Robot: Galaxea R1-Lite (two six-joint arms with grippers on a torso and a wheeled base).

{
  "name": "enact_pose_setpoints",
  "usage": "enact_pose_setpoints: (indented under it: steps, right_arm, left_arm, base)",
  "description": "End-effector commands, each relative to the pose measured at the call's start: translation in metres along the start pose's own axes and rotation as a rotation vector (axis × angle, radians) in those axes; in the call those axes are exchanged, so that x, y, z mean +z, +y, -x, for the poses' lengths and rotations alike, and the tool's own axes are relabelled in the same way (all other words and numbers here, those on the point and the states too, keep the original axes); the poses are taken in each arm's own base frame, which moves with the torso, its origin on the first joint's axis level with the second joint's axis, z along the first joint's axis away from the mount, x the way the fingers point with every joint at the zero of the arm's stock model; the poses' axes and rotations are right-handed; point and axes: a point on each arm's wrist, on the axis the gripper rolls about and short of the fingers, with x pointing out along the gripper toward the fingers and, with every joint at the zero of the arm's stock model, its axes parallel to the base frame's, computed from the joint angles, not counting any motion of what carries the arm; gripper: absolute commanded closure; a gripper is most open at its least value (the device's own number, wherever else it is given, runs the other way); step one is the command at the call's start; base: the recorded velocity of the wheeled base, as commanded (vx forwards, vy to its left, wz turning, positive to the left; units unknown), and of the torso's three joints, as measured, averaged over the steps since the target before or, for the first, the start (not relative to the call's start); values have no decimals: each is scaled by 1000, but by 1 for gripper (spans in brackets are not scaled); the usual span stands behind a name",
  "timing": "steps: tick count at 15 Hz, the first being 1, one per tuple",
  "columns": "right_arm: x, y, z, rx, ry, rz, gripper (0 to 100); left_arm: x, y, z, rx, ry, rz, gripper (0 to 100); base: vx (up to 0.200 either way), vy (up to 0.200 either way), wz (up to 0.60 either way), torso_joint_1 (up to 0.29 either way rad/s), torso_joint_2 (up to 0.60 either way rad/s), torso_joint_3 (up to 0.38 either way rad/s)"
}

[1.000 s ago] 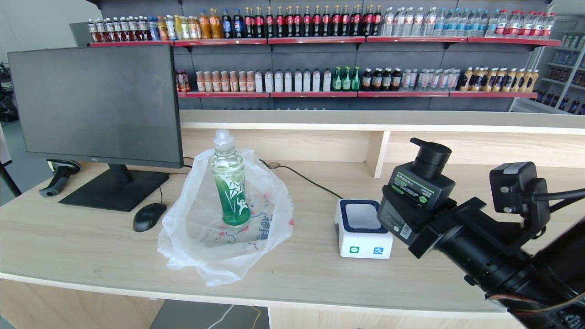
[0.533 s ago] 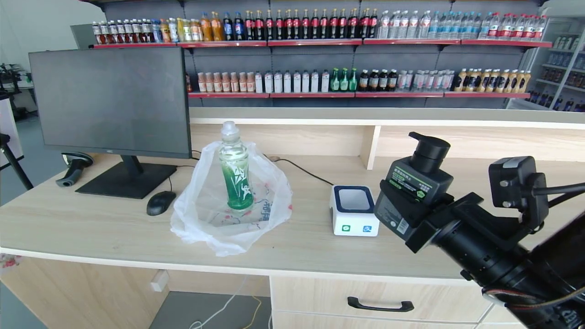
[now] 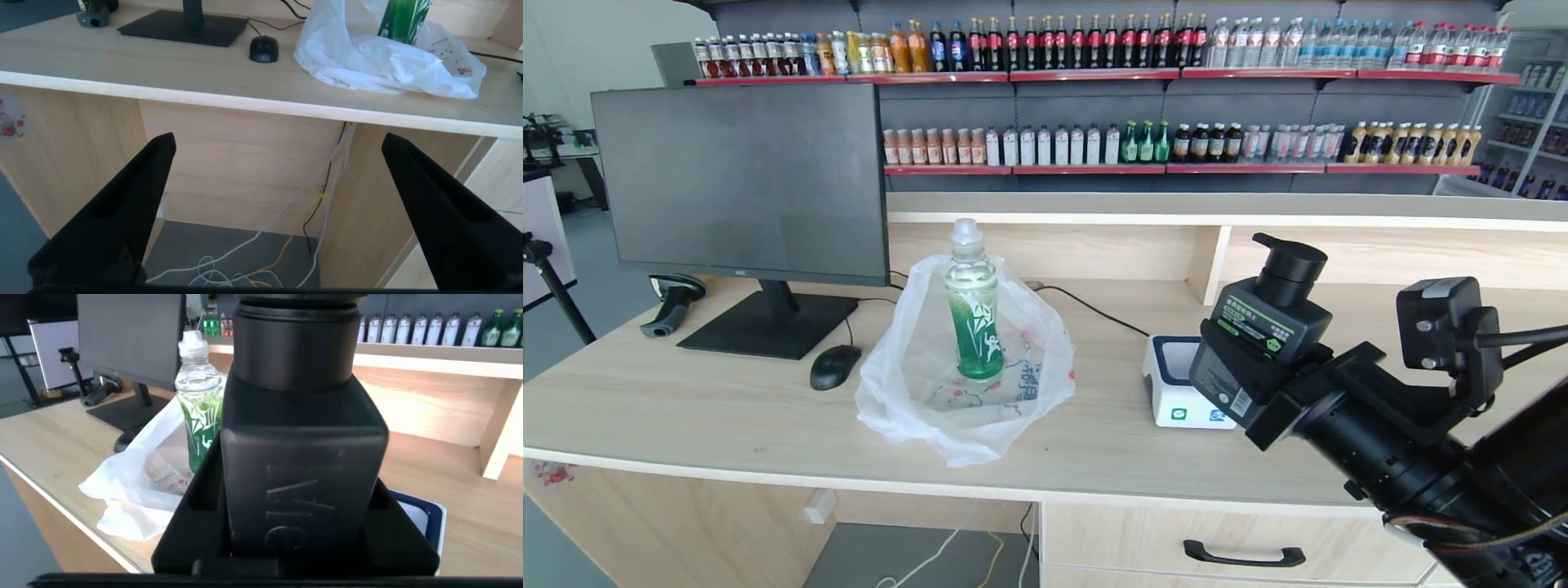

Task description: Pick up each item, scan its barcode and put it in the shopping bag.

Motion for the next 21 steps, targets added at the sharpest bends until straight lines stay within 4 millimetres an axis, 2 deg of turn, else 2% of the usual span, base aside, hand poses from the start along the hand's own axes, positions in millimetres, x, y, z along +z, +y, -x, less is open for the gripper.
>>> enact_pose_setpoints:
  steps: [1, 4, 10, 16, 21]
  right_arm:
    - [-1, 0, -1, 0, 3, 3, 100]
    - [-2, 1, -4, 1, 3, 1, 100]
    - [-5, 8, -7, 28, 10, -4, 100]
    - [-13, 12, -14, 40, 30, -2, 100]
    - [-16, 13, -15, 41, 42, -2, 100]
  left_arm:
    - [0, 0, 0, 1, 0, -1, 0]
    - [0, 0, 0, 1, 1, -1, 0]
    - [0, 0, 0, -1, 0, -3, 0]
    - [0, 0, 0, 1, 1, -3, 0]
    - [0, 0, 0, -1, 1, -3, 0]
  base:
    - [0, 200, 0, -7, -7, 7]
    - [0, 200, 0, 4, 1, 4]
    - [0, 0, 0, 0, 0, 0]
    - [200, 0, 0, -4, -1, 5]
    - [0, 0, 0, 0, 0, 0]
